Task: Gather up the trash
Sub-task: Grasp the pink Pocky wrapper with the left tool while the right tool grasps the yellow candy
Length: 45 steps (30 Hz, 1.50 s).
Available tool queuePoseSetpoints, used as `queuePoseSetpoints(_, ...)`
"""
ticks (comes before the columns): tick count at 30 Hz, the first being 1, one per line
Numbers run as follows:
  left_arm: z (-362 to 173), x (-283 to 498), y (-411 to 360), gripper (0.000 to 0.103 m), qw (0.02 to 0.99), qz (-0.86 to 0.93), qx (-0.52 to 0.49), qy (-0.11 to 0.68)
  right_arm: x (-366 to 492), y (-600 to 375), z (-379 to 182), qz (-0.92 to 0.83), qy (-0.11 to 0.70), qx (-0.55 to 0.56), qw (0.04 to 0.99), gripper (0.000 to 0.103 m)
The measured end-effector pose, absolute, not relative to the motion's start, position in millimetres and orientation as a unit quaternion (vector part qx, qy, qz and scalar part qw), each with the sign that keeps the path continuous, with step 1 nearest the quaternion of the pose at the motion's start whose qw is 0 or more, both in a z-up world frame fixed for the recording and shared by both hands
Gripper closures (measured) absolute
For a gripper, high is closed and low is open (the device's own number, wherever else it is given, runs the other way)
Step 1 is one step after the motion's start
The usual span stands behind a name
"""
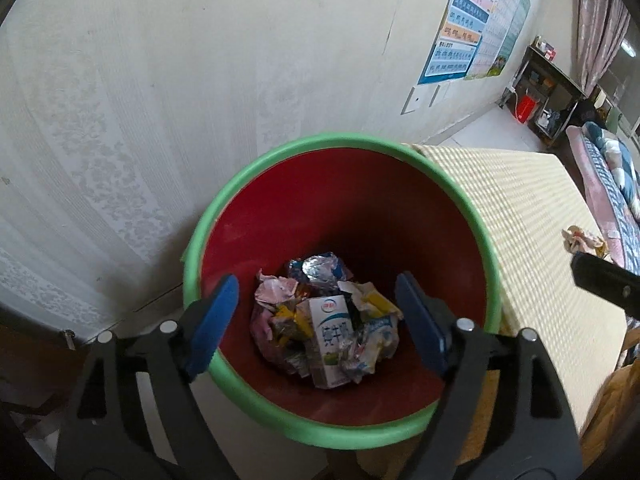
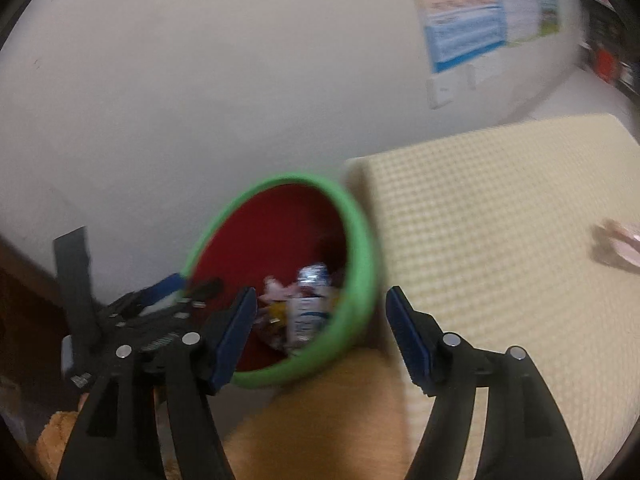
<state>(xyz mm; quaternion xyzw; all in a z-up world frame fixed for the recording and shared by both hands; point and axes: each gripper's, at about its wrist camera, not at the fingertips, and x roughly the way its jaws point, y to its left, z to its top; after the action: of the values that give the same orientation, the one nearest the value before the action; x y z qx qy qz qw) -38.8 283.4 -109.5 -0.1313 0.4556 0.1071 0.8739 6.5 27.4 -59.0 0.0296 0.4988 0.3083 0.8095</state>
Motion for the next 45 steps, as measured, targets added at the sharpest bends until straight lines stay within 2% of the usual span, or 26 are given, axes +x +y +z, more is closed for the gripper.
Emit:
queuePoseSetpoints(13, -86.2, -23.4, 224.2, 0.021, 0.887, 0.068, -0.079, 0.45, 75.2, -197.9, -58.6, 0.064, 0.459, 0.111, 0.879, 0.037)
queuePoseSetpoints(17, -79.1, -12.8, 188.8, 0.021, 0.891, 0.034, -0.052, 0.449, 107.4, -262.7, -80.4, -0.005, 0.463, 0.136, 0.876, 0.037)
queuePoseSetpoints(21, -71.6, 0.7, 137.1, 0.021, 0.896, -0.025, -0.005, 0.443, 132.0, -295.6, -117.2, -0.001, 0.496, 0.176, 0.85, 0.037)
queuePoseSetpoints(22, -71.1, 4.8, 125.0, 0.021, 0.896, -0.04, 0.005, 0.443, 134.2, -298.1, -123.0, 0.007, 0.5, 0.192, 0.845, 0.039)
queuePoseSetpoints(24, -69.9, 17.0, 92.6, 0.021, 0.894, -0.079, 0.026, 0.44, 139.0, -297.2, -134.6, 0.033, 0.512, 0.218, 0.83, 0.052)
queuePoseSetpoints(25, -69.7, 24.4, 75.8, 0.021, 0.892, -0.1, 0.034, 0.439, 139.3, -295.6, -138.2, 0.043, 0.519, 0.225, 0.823, 0.071)
queuePoseSetpoints(26, -69.3, 30.9, 59.9, 0.021, 0.89, -0.119, 0.041, 0.438, 140.5, -296.3, -142.3, 0.053, 0.528, 0.233, 0.815, 0.077)
queuePoseSetpoints(29, -67.7, 50.4, 18.9, 0.021, 0.884, -0.163, 0.072, 0.432, 124.6, -306.8, -128.7, 0.052, 0.508, 0.249, 0.823, 0.079)
queuePoseSetpoints(35, -82.6, 100.4, -68.9, 0.018, 0.85, -0.253, 0.142, 0.44, 83.3, -332.5, -78.4, 0.052, 0.473, 0.212, 0.854, 0.078)
queuePoseSetpoints(41, -121.1, 134.6, -126.9, 0.018, 0.802, -0.293, 0.215, 0.475, 55.2, -366.4, -84.9, 0.056, 0.472, 0.283, 0.833, 0.078)
queuePoseSetpoints(45, -143.1, 154.2, -144.4, 0.018, 0.785, -0.292, 0.242, 0.49, 50.7, -371.9, -73.0, 0.061, 0.459, 0.283, 0.84, 0.077)
